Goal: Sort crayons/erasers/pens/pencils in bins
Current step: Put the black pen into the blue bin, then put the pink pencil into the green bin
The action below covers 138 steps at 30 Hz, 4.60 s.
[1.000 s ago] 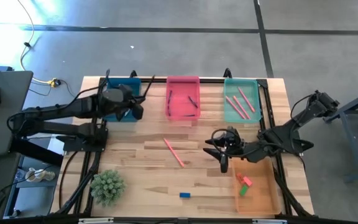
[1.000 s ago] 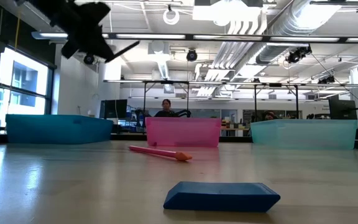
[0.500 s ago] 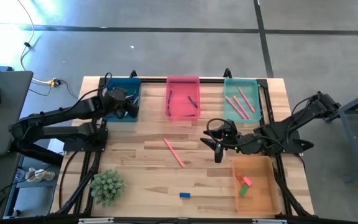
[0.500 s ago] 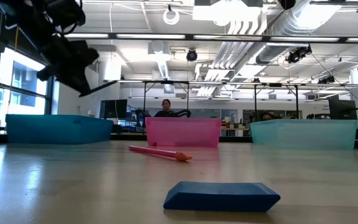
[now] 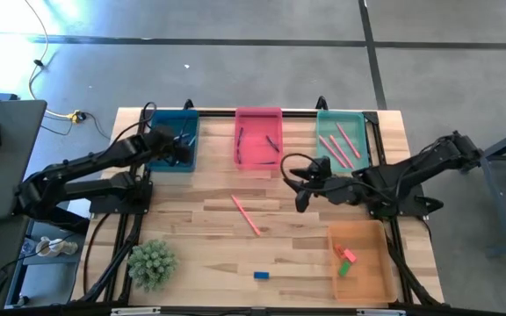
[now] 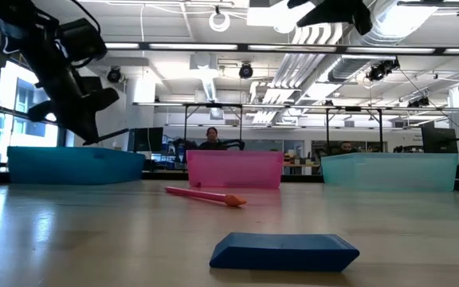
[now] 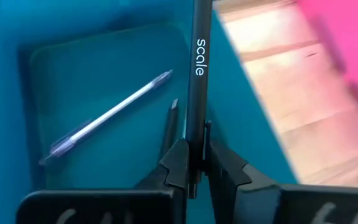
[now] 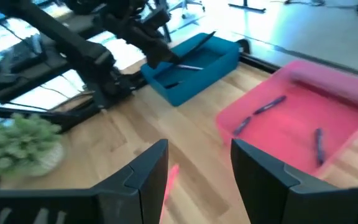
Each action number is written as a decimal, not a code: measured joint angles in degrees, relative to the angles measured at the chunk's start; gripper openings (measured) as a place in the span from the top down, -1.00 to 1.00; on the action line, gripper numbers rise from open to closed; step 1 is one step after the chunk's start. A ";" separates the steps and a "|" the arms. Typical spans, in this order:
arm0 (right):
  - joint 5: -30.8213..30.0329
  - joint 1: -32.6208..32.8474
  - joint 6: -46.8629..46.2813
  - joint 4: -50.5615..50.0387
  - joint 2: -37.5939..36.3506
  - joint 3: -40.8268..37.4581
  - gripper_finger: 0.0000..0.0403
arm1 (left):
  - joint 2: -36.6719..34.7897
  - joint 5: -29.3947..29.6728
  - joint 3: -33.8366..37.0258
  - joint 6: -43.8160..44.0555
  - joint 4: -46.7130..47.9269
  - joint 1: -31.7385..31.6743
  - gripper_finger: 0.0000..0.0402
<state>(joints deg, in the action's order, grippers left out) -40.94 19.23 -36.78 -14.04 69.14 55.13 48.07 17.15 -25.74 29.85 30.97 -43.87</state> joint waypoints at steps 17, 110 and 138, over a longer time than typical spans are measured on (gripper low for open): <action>12.65 -12.08 10.25 -0.33 0.00 0.00 0.17 | 12.32 0.80 -0.01 0.00 1.89 -1.67 0.90; 27.97 -9.25 -23.27 -33.78 44.11 38.40 0.17 | -6.07 -11.94 -25.68 -18.08 12.75 14.02 0.28; 33.15 -5.67 -24.91 -23.19 54.47 38.38 0.17 | -2.88 -11.85 -25.66 -18.08 12.98 14.01 0.28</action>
<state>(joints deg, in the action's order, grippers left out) -7.78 13.56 -61.69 -37.23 123.61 93.51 45.19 5.30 -51.40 11.77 43.96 -29.86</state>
